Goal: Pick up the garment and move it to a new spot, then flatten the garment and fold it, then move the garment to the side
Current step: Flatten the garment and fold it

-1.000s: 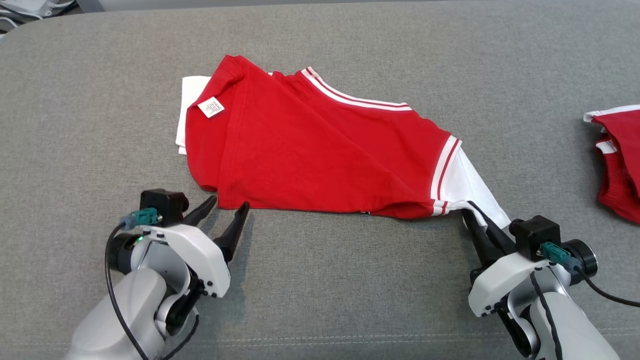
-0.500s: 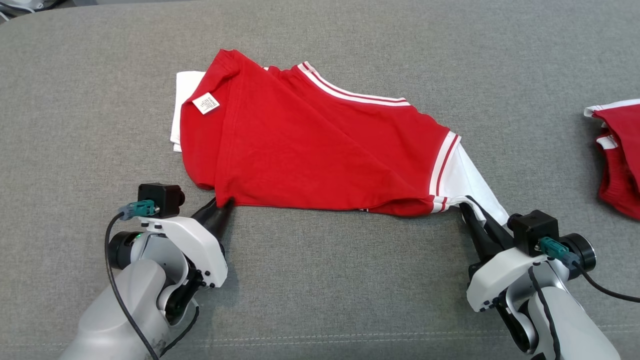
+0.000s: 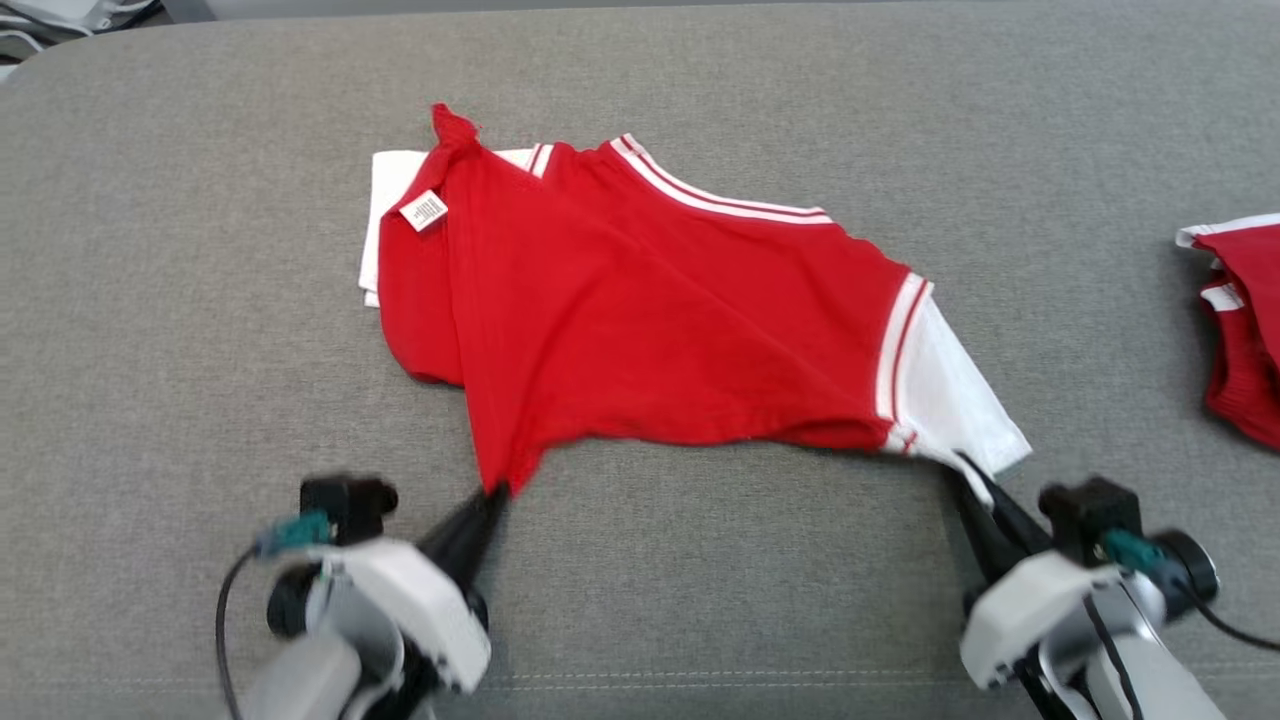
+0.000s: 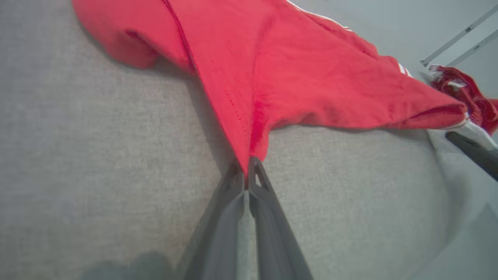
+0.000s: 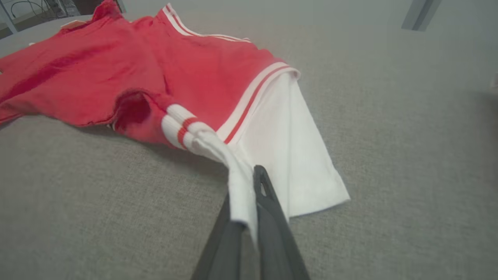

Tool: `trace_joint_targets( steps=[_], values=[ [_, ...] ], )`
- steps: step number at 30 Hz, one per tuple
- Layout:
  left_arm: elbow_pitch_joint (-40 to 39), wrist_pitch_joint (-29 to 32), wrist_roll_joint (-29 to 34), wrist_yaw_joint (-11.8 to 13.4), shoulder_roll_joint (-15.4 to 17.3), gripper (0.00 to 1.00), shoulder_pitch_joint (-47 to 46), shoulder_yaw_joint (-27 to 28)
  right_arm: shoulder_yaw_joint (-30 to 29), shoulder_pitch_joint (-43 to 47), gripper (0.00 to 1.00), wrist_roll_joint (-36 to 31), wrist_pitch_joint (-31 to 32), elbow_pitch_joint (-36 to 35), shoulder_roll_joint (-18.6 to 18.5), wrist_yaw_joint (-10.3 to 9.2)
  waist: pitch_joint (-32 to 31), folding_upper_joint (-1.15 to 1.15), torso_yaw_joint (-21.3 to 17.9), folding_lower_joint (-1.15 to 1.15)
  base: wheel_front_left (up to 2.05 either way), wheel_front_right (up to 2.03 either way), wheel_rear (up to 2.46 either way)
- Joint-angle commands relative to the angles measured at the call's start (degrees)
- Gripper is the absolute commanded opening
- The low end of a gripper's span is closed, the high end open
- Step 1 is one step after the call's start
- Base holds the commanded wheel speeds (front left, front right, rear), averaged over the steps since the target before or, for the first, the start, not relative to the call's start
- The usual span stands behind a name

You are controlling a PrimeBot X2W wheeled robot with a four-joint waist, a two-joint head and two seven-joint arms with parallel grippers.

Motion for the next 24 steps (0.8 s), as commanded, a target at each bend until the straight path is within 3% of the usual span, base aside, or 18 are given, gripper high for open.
trace_joint_targets(
  steps=[1, 5, 6, 8, 10, 12, 14, 16, 19, 21, 24],
  values=[
    [-5.48, -0.1, -2.51, 0.14, 3.03, 0.0, 4.28, 2.49, 0.37, 4.1, 0.0, 0.85, 1.24, -3.7, -1.75, -0.19, 0.21, 0.0, 0.81, 0.0, 0.0, 0.0, 0.0],
    [-24.68, 1.11, -8.34, 4.14, 8.78, 0.0, 18.97, 5.47, -1.92, 16.42, 0.0, 3.52, 8.42, -17.1, -4.64, -0.19, 1.57, 0.0, 1.81, 0.0, 0.0, 0.0, 0.0],
    [-24.68, 1.11, -8.34, 4.14, 8.78, 0.0, 18.97, 5.47, -1.92, 16.42, 0.0, 3.52, 8.42, -17.1, -4.64, -0.19, 1.57, 0.0, 1.81, 0.0, 0.0, 0.0, 0.0],
    [-33.1, 2.14, -10.33, 5.07, 11.86, 0.0, 22.6, 7.01, -3.21, 19.75, 0.0, 5.18, 12.25, -23.37, -4.99, -0.19, 2.39, 0.0, 2.11, 0.0, 0.0, 0.0, 0.0],
    [-39.59, 4.99, -12.23, 4.11, 15.24, 0.0, 21.76, 8.55, -3.74, 19.11, 0.0, 6.81, 16.34, -28.18, -6.12, -0.19, 3.21, 0.0, 2.53, 0.0, 0.0, 0.0, 0.0],
    [-41.79, 10.42, -15.27, 2.27, 18.34, 0.0, 16.03, 10.39, -2.02, 12.57, 0.0, 9.29, 20.7, -29.51, -8.82, -0.19, 3.62, 0.0, 2.61, 0.0, 0.0, 0.0, 0.0],
    [-38.76, 18.44, -21.84, 0.73, 19.44, 0.0, 5.77, 12.68, 1.83, -0.46, 0.0, 11.57, 24.07, -25.6, -11.63, -0.19, 3.55, 0.0, 1.9, 0.0, 0.0, 0.0, 0.0],
    [-29.81, 25.44, -27.13, 1.8, 19.17, 0.0, -7.78, 15.86, 6.46, -17.26, 0.0, 13.56, 23.66, -18.37, -12.18, -0.19, 2.93, 0.0, 0.56, 0.0, 0.0, 0.0, 0.0],
    [-14.89, 28.63, -30.31, 3.9, 16.34, 0.0, -27.9, 20.33, 10.89, -41.31, 0.0, 11.25, 16.95, -4.33, -9.93, -0.19, 0.44, 0.0, -2.45, 0.0, 0.0, 0.0, 0.0],
    [-7.97, 25.31, -24.53, 3.39, 17.76, 0.0, -39.18, 20.33, 10.99, -53.65, 0.0, 8.01, 11.5, 4.96, -7.75, -0.19, -1.78, 0.0, -4.47, 0.0, 0.0, 0.0, 0.0],
    [-0.73, 17.42, -14.89, 2.07, 18.64, 0.0, -51.06, 18.27, 9.56, -65.16, 0.0, 3.0, 4.56, 15.83, -3.87, -0.19, -4.3, 0.0, -6.77, 0.0, 0.0, 0.0, 0.0]
  ],
)
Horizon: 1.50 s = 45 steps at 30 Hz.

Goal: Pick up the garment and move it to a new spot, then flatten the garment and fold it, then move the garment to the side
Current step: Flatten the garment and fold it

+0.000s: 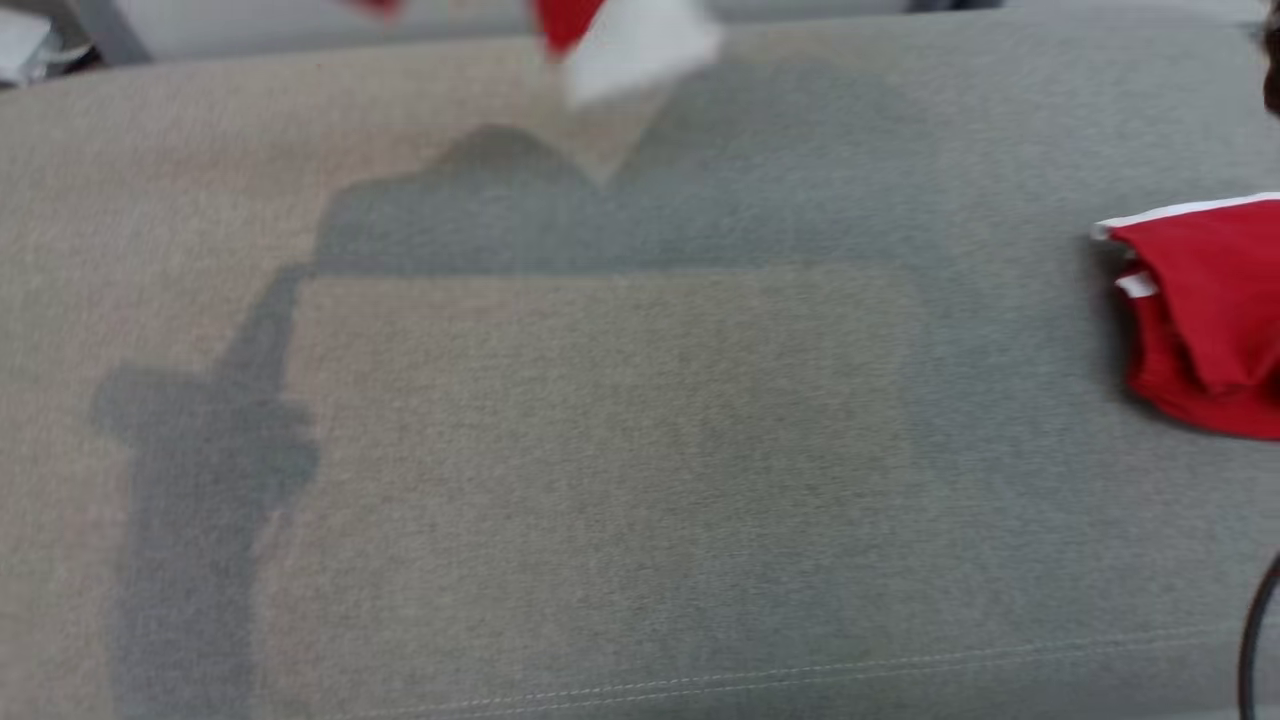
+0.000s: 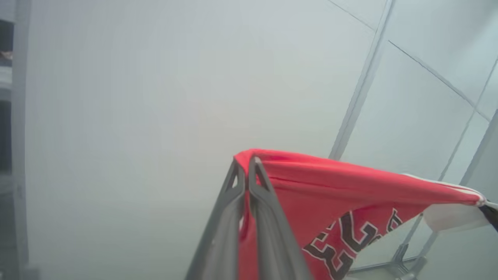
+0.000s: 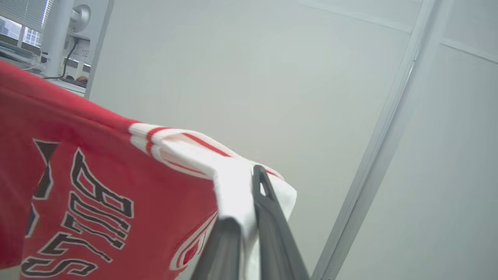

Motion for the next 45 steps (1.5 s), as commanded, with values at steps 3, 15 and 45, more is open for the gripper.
trace_joint_targets(
  steps=[3, 15, 45],
  values=[
    [1.36, -1.83, 5.68, -1.91, 3.04, 0.0, -7.51, -1.87, 3.02, -3.89, 0.0, -1.6, 0.36, 3.98, 1.51, -0.3, -0.37, 0.0, -2.65, 0.0, 0.0, 0.0, 0.0],
    [-8.54, -24.48, 4.95, 1.8, -3.58, 0.0, 41.23, -6.93, 6.84, 42.88, 0.0, 10.2, -1.24, -1.7, 0.38, -0.3, 7.88, 0.0, 4.56, 0.0, 0.0, 0.0, 0.0],
    [-23.71, -20.87, 7.89, 16.11, -0.02, 0.0, 65.85, -7.22, -7.86, 79.85, 0.98, 8.22, 12.74, -36.1, 8.69, -0.3, 0.29, 0.0, 3.68, 0.0, 0.0, 0.0, 0.0]
  ],
)
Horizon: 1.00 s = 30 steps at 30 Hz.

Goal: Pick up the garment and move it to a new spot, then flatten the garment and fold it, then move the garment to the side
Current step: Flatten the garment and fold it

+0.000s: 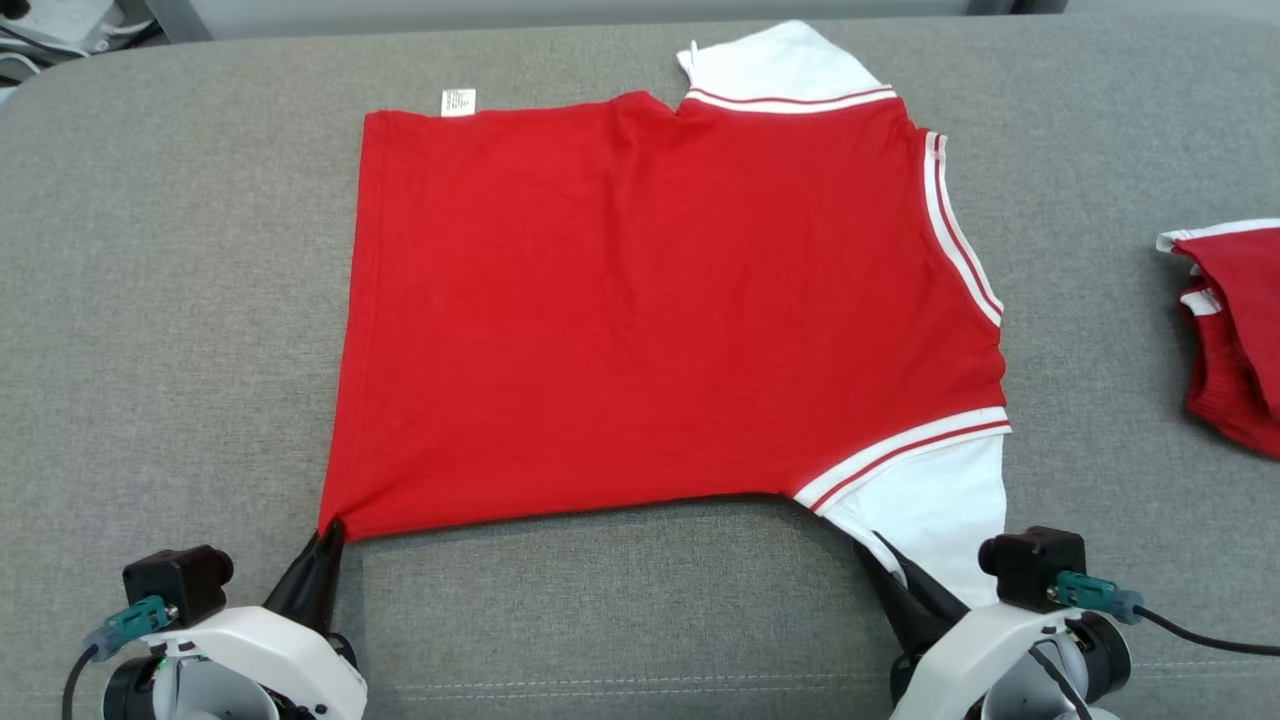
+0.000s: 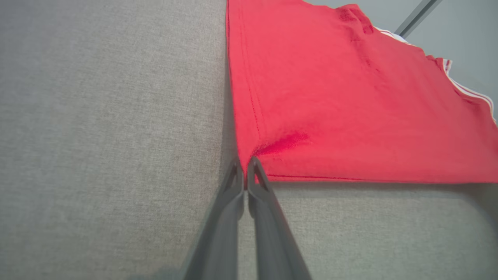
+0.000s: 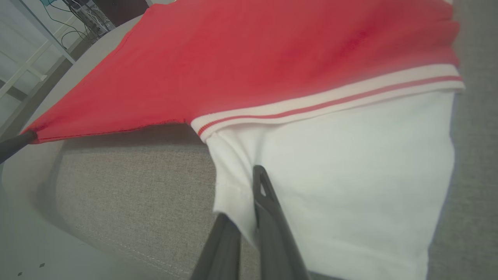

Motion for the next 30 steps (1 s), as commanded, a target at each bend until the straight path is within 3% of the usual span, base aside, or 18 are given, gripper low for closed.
trace_joint_targets(
  steps=[1, 2, 6, 13, 18, 24, 30],
  values=[
    [0.0, 0.38, -0.44, -0.62, 1.36, 0.11, -2.25, 1.68, 0.83, 0.04, 1.0, 0.73, -0.72, -1.17, 0.06, 0.08, -0.93, 0.0, 0.3, 0.0, 0.0, 0.0, 0.0],
    [0.48, 0.33, -0.71, -0.71, 1.0, 1.0, -2.25, 1.69, 0.63, 0.33, 1.0, 1.07, -0.79, -1.23, 0.11, 0.08, -1.4, 0.0, 0.35, 0.0, 0.0, 0.0, 0.0],
    [1.07, -0.3, -0.2, -0.23, 0.73, 1.0, -1.59, 1.29, -2.18, 1.74, 1.0, 1.37, -2.57, -3.27, -0.22, 0.08, -3.61, 0.0, 0.45, 0.0, 0.0, 0.0, 0.0],
    [-5.4, -4.37, 4.86, 7.09, 3.22, 1.0, 0.15, 5.06, -8.48, 3.37, 1.0, -1.97, -6.7, -9.47, -2.55, 0.08, -8.6, 0.0, 0.66, 0.0, 0.0, 0.0, 0.0],
    [-10.94, -5.36, 10.91, 10.1, 4.72, 1.0, -1.14, 7.76, -13.75, 0.68, 1.0, -9.72, -12.44, -9.13, -4.34, 0.08, -11.93, 0.0, 1.11, 0.0, 0.0, 0.0, 0.0],
    [-9.41, -5.56, 14.9, 6.48, 2.44, 1.0, -2.92, 10.62, -13.04, -1.91, 1.0, -14.1, -19.48, -4.32, -4.89, 0.08, -14.55, 0.0, 1.43, 0.0, 0.0, 0.0, 0.0],
    [-4.47, -5.57, 20.99, 1.49, -1.17, 1.0, 0.09, 15.18, -13.06, -0.7, 1.0, -14.61, -22.61, 2.34, -4.12, 0.08, -16.16, 0.0, 1.44, 0.0, 0.0, 0.0, 0.0]
  ],
)
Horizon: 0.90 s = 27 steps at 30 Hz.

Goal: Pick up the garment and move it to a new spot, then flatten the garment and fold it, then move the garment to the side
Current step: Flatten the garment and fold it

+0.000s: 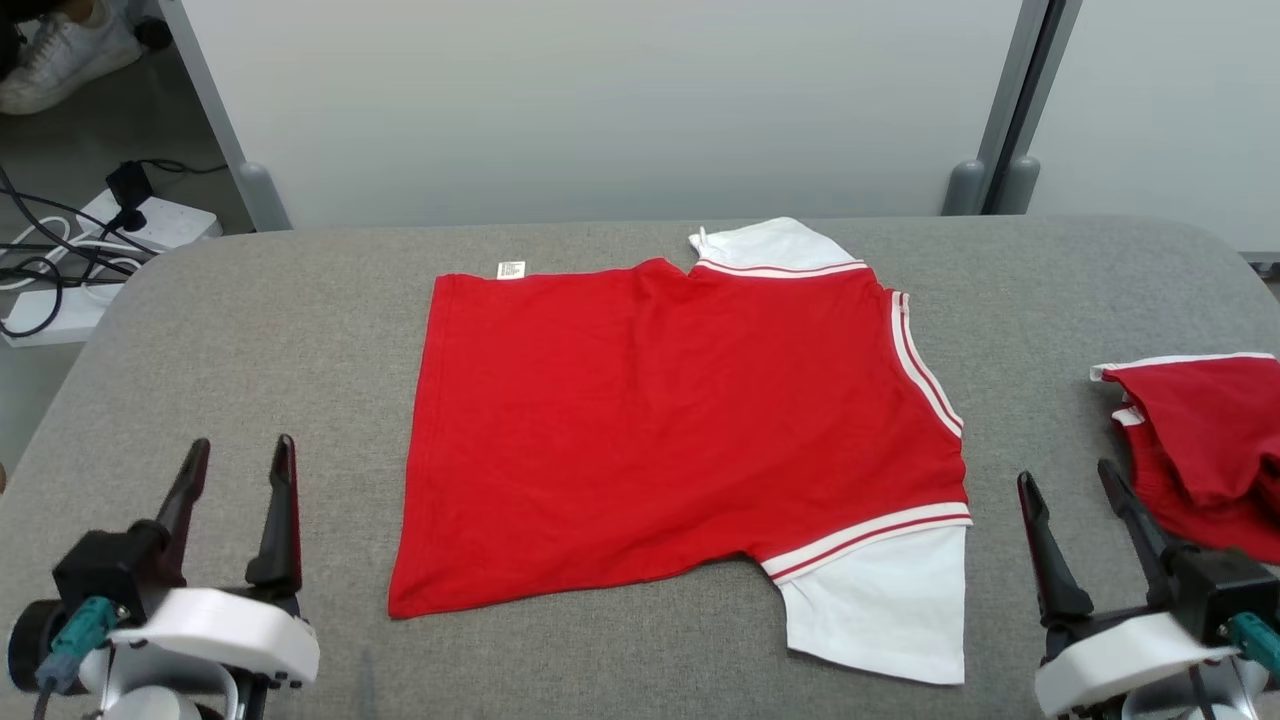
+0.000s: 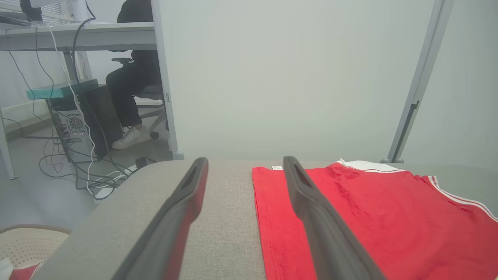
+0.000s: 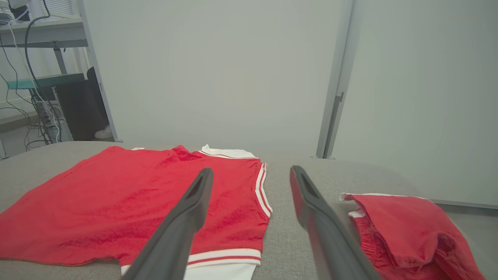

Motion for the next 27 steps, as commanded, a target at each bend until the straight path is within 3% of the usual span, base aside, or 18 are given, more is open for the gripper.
trace_joint_targets(
  steps=[1, 13, 27],
  values=[
    [-0.57, -0.49, 1.17, -0.65, 1.22, 1.0, -0.87, 2.78, 0.99, -0.4, 1.0, -0.32, -0.99, -0.55, -0.51, 0.08, -0.45, 0.0, 0.08, 0.0, 0.0, 0.0, 0.0],
    [-0.2, -0.5, 9.04, -4.3, -5.06, 1.0, 7.3, 6.12, 2.05, 5.5, 1.0, -0.29, -2.06, 2.23, 1.5, 0.08, -2.38, 0.0, 1.17, 0.0, 0.0, 0.0, 0.0],
    [0.85, -0.5, 11.6, -7.7, -8.09, 1.0, 7.62, 10.02, 1.61, 9.54, 1.0, -0.9, -1.87, -2.39, 3.15, 0.08, -2.45, 0.0, 1.08, 0.0, 0.0, 0.0, 0.0]
  ],
)
